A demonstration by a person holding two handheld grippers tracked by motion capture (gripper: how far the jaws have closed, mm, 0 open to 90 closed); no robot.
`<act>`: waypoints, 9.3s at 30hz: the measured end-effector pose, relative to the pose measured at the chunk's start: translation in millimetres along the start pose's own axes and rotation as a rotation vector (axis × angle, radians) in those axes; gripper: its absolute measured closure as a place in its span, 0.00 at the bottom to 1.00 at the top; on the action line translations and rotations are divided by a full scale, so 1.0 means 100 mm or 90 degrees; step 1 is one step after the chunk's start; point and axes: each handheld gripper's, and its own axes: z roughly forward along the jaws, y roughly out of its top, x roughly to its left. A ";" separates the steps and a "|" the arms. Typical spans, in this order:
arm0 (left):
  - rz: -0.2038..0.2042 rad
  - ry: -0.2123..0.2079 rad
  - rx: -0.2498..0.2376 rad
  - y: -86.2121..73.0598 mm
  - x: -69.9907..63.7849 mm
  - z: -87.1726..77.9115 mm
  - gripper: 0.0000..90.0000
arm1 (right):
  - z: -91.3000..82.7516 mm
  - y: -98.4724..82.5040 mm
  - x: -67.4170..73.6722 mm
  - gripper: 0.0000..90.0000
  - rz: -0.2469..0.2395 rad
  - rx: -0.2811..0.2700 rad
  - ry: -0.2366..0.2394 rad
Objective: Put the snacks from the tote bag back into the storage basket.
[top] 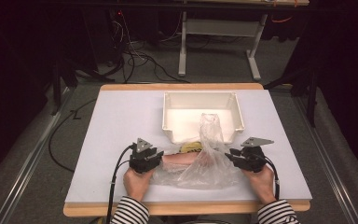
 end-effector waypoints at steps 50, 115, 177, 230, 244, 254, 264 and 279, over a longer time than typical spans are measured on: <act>-0.003 0.003 0.011 0.00 0.00 0.02 0.57 | -0.13 0.29 0.48 1.00 -0.138 0.041 0.030; 0.001 0.010 0.014 0.01 -0.01 0.03 0.58 | 0.12 0.72 0.75 0.56 -0.212 0.081 -0.020; 0.026 0.034 0.022 0.01 -0.06 0.04 0.56 | -0.01 0.14 -0.03 0.77 -0.089 0.128 -0.058; 0.061 0.049 0.034 0.03 -0.11 0.06 0.54 | 0.13 0.13 -0.09 0.61 -0.081 0.078 -0.061; 0.109 0.025 0.079 0.22 0.05 0.17 0.52 | 0.06 -0.22 -0.13 0.58 -0.052 0.021 -0.071; 0.050 -0.007 0.023 0.28 -0.07 -0.24 0.45 | 0.06 -0.23 -0.14 0.57 -0.047 0.015 -0.073; 0.036 -0.039 0.017 0.19 -0.20 -0.58 0.41 | 0.06 -0.23 -0.13 0.57 -0.047 0.014 -0.075; 0.102 -0.055 0.011 0.04 -0.55 -0.48 0.60 | 0.06 -0.24 -0.08 0.55 -0.058 0.010 -0.102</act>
